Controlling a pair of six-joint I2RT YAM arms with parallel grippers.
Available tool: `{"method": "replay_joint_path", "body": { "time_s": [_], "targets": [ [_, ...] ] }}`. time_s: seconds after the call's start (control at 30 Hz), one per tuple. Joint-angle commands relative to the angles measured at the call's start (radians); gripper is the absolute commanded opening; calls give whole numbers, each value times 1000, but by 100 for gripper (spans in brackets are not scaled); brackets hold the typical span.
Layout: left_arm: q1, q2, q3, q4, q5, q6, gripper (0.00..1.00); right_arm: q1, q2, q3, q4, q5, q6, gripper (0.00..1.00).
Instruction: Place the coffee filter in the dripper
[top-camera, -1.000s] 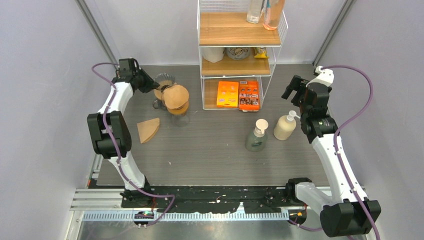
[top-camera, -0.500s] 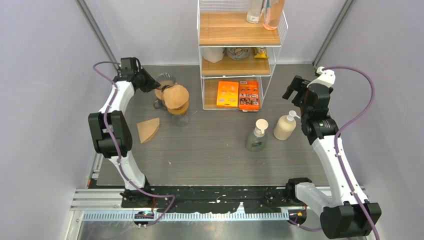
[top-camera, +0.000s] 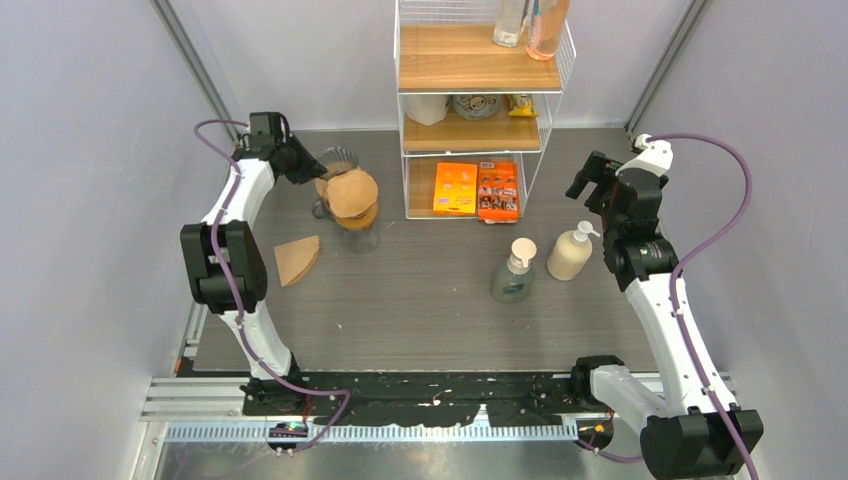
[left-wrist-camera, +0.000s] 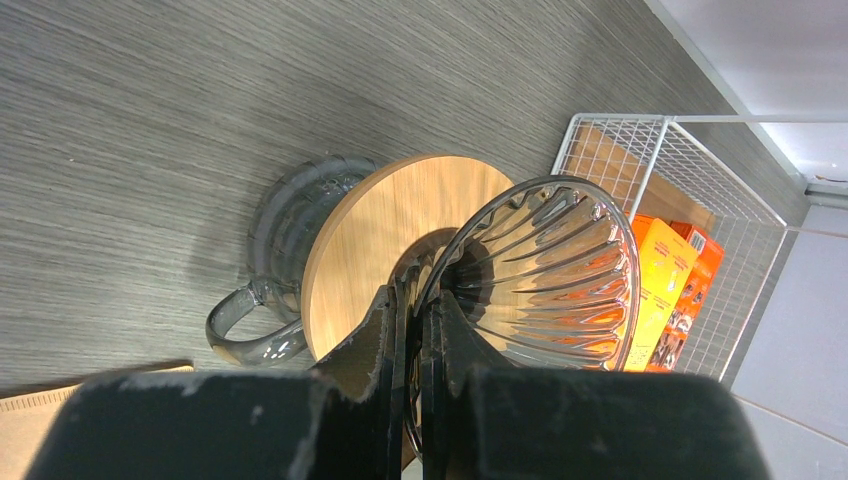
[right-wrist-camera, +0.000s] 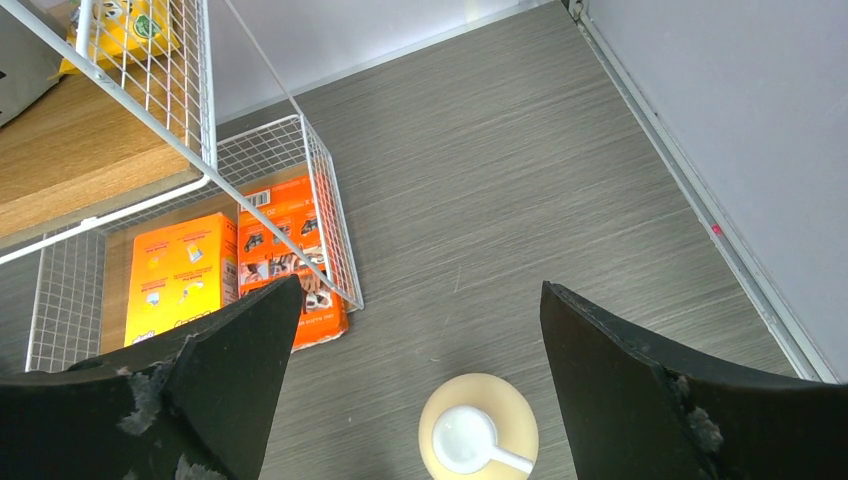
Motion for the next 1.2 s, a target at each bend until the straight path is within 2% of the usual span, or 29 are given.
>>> {"method": "replay_joint_path", "body": {
  "time_s": [0.0,0.13,0.5,0.7,0.8,1.17],
  "targets": [
    [-13,68,-52,-251,-92,97,4,-4,-25,-4,37,21,-5,96],
    [-16,61,-46,-249,-98,98,4,-3,-25,-3,37,19,-6,95],
    [-14,41,-34,-292,-226,120,0,-3,-30,-5,37,26,-6,96],
    [16,18,-72,-264,-226,128,0,-4,-33,-7,37,30,-8,96],
    [26,5,-91,-263,-282,141,0,-3,-31,-7,37,34,-9,96],
    [53,0,-137,-235,-244,152,0,-3,-35,-10,37,37,-7,96]
  ]
}}
